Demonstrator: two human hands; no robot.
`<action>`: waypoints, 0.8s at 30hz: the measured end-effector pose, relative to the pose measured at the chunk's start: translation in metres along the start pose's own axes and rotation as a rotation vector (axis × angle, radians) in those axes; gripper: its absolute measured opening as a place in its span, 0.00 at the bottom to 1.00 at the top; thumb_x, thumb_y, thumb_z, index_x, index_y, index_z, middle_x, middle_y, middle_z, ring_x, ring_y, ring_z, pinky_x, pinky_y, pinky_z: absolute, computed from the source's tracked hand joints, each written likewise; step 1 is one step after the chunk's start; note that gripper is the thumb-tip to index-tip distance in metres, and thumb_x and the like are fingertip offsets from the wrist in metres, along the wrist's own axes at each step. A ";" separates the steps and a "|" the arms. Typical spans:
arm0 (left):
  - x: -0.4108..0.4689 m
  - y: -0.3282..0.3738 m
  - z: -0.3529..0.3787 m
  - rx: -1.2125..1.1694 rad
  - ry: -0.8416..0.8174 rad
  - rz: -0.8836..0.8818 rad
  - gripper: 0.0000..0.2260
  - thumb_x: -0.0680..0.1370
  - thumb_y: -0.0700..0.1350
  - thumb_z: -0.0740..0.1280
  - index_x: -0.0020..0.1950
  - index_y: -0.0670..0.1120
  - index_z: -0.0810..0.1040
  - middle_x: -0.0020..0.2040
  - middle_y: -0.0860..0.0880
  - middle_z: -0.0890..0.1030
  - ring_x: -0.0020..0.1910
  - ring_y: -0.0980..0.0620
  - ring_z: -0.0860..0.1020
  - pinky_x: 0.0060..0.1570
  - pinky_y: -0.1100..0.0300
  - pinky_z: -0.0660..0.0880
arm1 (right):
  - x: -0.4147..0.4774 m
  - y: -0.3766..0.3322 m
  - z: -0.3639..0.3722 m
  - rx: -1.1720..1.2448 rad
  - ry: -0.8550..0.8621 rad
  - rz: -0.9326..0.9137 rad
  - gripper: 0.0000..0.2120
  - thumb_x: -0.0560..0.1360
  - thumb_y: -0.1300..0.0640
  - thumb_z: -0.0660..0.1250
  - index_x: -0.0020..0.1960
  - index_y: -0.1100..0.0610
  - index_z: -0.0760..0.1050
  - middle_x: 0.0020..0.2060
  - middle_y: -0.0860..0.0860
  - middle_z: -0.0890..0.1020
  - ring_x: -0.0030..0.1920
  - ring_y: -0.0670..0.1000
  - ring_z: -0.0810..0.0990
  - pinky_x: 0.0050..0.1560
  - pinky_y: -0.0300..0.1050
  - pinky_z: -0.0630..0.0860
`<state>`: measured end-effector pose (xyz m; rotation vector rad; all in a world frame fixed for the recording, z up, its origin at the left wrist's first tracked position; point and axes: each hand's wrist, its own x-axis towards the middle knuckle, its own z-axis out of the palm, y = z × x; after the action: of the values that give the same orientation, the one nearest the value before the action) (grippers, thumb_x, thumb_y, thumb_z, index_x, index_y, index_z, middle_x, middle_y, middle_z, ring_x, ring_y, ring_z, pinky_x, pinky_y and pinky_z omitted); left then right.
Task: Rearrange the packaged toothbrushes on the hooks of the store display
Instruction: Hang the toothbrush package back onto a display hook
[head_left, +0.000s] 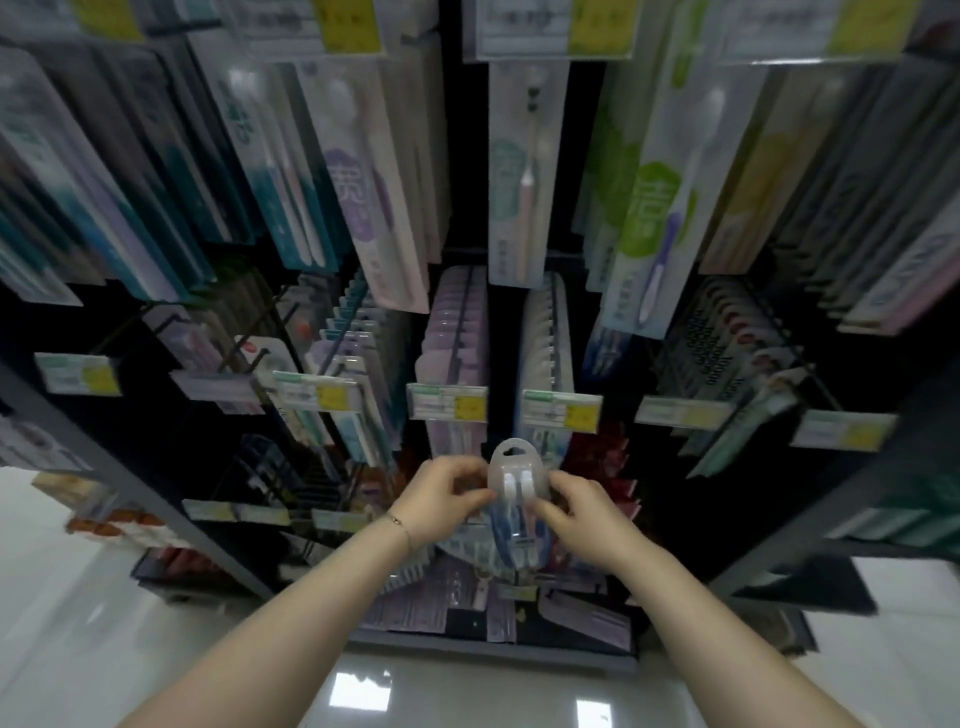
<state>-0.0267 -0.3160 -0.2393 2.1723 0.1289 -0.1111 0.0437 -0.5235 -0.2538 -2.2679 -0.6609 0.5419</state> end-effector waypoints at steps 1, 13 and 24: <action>0.004 0.001 0.005 -0.013 0.005 0.005 0.03 0.79 0.41 0.70 0.50 0.47 0.83 0.42 0.49 0.85 0.41 0.56 0.82 0.47 0.53 0.81 | 0.001 0.005 0.000 0.005 0.016 0.015 0.08 0.79 0.50 0.65 0.57 0.49 0.76 0.42 0.48 0.81 0.41 0.49 0.80 0.44 0.51 0.78; 0.035 0.025 0.029 -0.262 0.174 -0.024 0.02 0.81 0.43 0.66 0.50 0.46 0.78 0.41 0.49 0.80 0.34 0.60 0.77 0.37 0.69 0.75 | 0.017 0.013 -0.013 0.072 0.258 0.037 0.11 0.81 0.49 0.63 0.61 0.50 0.70 0.34 0.46 0.78 0.32 0.44 0.76 0.33 0.43 0.72; 0.047 0.026 0.035 -0.313 0.215 -0.002 0.06 0.82 0.45 0.66 0.55 0.45 0.80 0.49 0.39 0.83 0.41 0.44 0.81 0.45 0.51 0.80 | 0.024 0.017 -0.018 0.116 0.290 -0.011 0.14 0.82 0.49 0.60 0.66 0.51 0.69 0.38 0.42 0.78 0.32 0.38 0.73 0.33 0.33 0.67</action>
<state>0.0219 -0.3570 -0.2443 1.8666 0.2539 0.1347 0.0768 -0.5289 -0.2586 -2.1745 -0.4832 0.2317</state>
